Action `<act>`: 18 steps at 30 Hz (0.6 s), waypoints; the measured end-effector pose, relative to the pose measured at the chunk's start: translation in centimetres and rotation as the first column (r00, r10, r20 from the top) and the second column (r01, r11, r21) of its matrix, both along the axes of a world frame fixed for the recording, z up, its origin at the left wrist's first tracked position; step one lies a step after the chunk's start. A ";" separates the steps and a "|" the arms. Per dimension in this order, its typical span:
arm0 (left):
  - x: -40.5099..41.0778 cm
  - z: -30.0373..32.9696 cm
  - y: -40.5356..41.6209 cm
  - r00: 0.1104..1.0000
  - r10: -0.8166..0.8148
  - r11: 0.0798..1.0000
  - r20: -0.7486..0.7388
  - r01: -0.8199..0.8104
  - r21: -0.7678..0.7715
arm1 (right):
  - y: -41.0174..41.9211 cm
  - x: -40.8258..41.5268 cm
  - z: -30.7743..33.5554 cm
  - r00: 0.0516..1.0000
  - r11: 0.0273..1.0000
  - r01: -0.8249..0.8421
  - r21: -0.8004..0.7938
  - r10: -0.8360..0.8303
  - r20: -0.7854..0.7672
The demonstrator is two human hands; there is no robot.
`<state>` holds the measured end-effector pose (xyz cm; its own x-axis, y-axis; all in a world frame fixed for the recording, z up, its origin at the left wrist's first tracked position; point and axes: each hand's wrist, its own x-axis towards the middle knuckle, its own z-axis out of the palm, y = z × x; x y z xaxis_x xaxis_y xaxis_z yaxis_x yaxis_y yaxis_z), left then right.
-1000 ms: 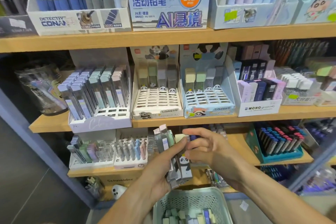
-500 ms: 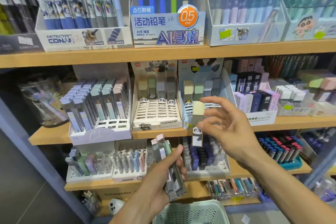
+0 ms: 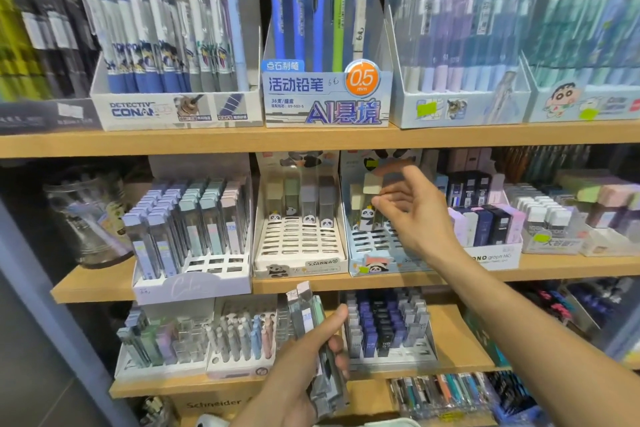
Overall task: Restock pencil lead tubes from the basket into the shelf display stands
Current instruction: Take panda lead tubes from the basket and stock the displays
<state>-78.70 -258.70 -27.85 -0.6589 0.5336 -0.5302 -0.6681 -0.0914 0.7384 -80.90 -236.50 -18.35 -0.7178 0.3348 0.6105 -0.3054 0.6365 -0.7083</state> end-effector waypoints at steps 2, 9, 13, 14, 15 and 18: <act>-0.1 0.1 -0.1 0.999 -0.020 0.999 -0.048 0.019 -0.039 | 0.2 -0.2 -0.2 1.000 1.000 -0.004 0.003 0.004 0.004; -0.6 -0.6 -0.3 0.999 -0.034 0.999 -0.002 0.034 -0.021 | -0.2 -0.2 -0.1 0.999 0.998 -0.041 0.054 0.041 -0.010; -0.7 -0.5 -0.2 0.999 -0.029 0.999 0.015 0.029 -0.034 | -1.2 -0.3 -0.1 0.998 0.989 -0.056 0.134 0.060 -0.026; -0.7 -0.5 -0.2 0.999 -0.035 0.999 0.026 0.036 -0.026 | -1.3 -0.3 -0.3 0.998 0.985 -0.050 0.166 0.055 -0.022; -0.7 -0.5 -0.2 0.999 -0.037 0.999 0.031 0.037 -0.014 | -1.3 -0.3 -0.4 0.999 0.980 -0.044 0.192 0.048 -0.018; -0.9 -0.8 -0.3 0.999 -0.046 0.999 0.005 0.046 0.007 | -1.2 -0.2 -0.7 0.998 0.971 -0.017 0.240 0.029 -0.047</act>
<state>-79.58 -258.95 -28.70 -0.6310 0.5664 -0.5302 -0.6757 -0.0654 0.7343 -81.09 -237.73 -19.05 -0.6904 0.1581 0.7060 -0.3532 0.7780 -0.5196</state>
